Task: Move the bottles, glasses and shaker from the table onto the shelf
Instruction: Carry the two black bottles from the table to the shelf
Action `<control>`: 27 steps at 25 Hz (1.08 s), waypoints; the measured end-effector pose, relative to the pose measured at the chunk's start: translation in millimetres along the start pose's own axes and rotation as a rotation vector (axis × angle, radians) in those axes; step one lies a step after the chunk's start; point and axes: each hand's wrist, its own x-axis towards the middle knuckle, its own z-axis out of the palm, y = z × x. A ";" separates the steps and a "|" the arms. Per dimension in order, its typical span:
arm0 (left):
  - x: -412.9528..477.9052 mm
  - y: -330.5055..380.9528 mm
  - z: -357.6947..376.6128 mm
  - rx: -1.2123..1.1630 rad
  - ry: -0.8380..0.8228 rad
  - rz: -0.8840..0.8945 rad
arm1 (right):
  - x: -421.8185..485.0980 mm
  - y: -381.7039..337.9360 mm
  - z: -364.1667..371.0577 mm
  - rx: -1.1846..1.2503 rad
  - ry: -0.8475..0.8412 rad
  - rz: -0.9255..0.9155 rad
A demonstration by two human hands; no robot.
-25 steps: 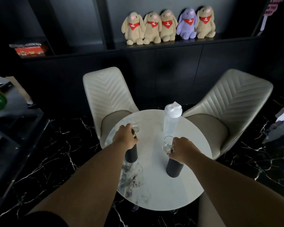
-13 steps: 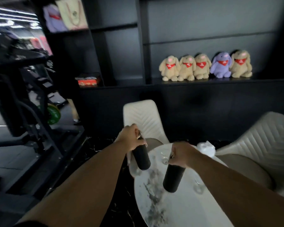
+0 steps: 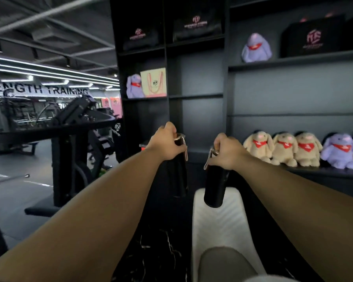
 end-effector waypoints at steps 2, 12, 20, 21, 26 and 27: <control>52.3 -28.0 -7.7 -0.006 0.020 0.042 | 58.4 -25.2 13.7 -0.023 0.064 -0.007; 305.1 -164.1 -37.4 -0.079 0.127 0.145 | 322.9 -83.2 66.6 -0.093 0.224 0.028; 500.2 -202.2 12.3 -0.114 0.285 0.181 | 535.9 -63.4 70.8 -0.064 0.427 -0.039; 531.0 -202.9 18.4 -0.127 0.302 0.192 | 568.2 -61.4 68.5 -0.049 0.461 -0.043; 666.6 -205.2 41.7 -0.169 0.367 0.221 | 715.3 -50.4 65.8 -0.037 0.538 -0.053; 691.8 -208.0 45.5 -0.192 0.383 0.228 | 742.9 -49.2 68.0 -0.040 0.557 -0.060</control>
